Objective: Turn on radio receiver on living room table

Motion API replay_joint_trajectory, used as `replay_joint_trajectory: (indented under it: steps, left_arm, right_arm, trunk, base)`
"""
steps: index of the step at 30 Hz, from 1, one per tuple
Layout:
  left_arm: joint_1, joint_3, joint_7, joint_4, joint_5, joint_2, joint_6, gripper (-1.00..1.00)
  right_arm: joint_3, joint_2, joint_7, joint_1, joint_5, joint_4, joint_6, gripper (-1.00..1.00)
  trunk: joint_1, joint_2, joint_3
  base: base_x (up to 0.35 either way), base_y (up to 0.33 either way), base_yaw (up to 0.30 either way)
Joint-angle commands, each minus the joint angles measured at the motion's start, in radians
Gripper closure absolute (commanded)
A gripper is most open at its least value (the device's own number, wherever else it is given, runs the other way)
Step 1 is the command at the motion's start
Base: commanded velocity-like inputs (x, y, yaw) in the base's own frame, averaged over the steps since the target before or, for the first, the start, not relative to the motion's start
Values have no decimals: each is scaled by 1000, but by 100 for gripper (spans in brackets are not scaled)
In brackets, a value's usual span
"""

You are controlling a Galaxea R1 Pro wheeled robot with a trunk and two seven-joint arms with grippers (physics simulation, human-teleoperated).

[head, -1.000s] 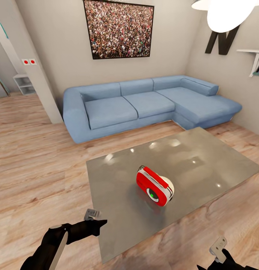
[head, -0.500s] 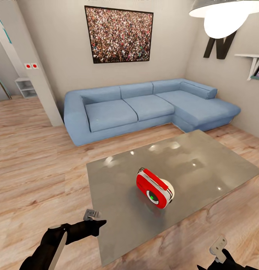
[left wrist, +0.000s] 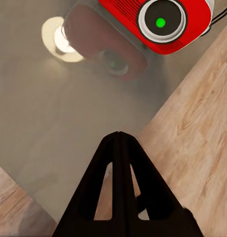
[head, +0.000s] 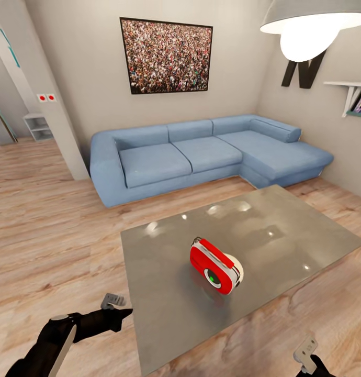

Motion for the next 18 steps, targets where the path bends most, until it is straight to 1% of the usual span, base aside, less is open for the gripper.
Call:
replay_joint_trajectory:
  steps: [1,4,7,12,14,17,18]
  left_arm:
    - [1,0,0,0,0,3,-1,100]
    - [7,0,0,17,1,13,-7,100]
    - [11,0,0,66,-2,17,-28,100]
    - [12,0,-1,186,-1,35,-123,100]
    - [13,0,-1,254,0,46,-171,100]
    - [13,0,1,329,-2,51,-207,100]
    - [13,0,1,368,-3,53,-225,100]
  right_arm:
    - [0,0,0,0,0,1,0,-100]
    - [0,0,-1,0,0,11,0,-100]
    - [0,0,-2,0,0,29,0,-100]
    - [0,-1,-15,0,1,60,-1,-100]
    - [-1,-1,-27,0,1,82,-1,-100]
    - [-1,-1,-36,0,1,107,-7,-100]
    - [-1,-1,-40,0,1,121,-16,-100]
  trunk:
    - [0,0,2]
    - [0,0,6]
    - [0,0,11]
    - [0,0,19]
    - [0,0,22]
    - [0,0,27]
    - [0,0,29]
  base:
    - [0,0,0]
    - [0,0,0]
    - [0,0,0]
    - [0,0,0]
    - [0,0,0]
    - [0,0,0]
    - [0,0,0]
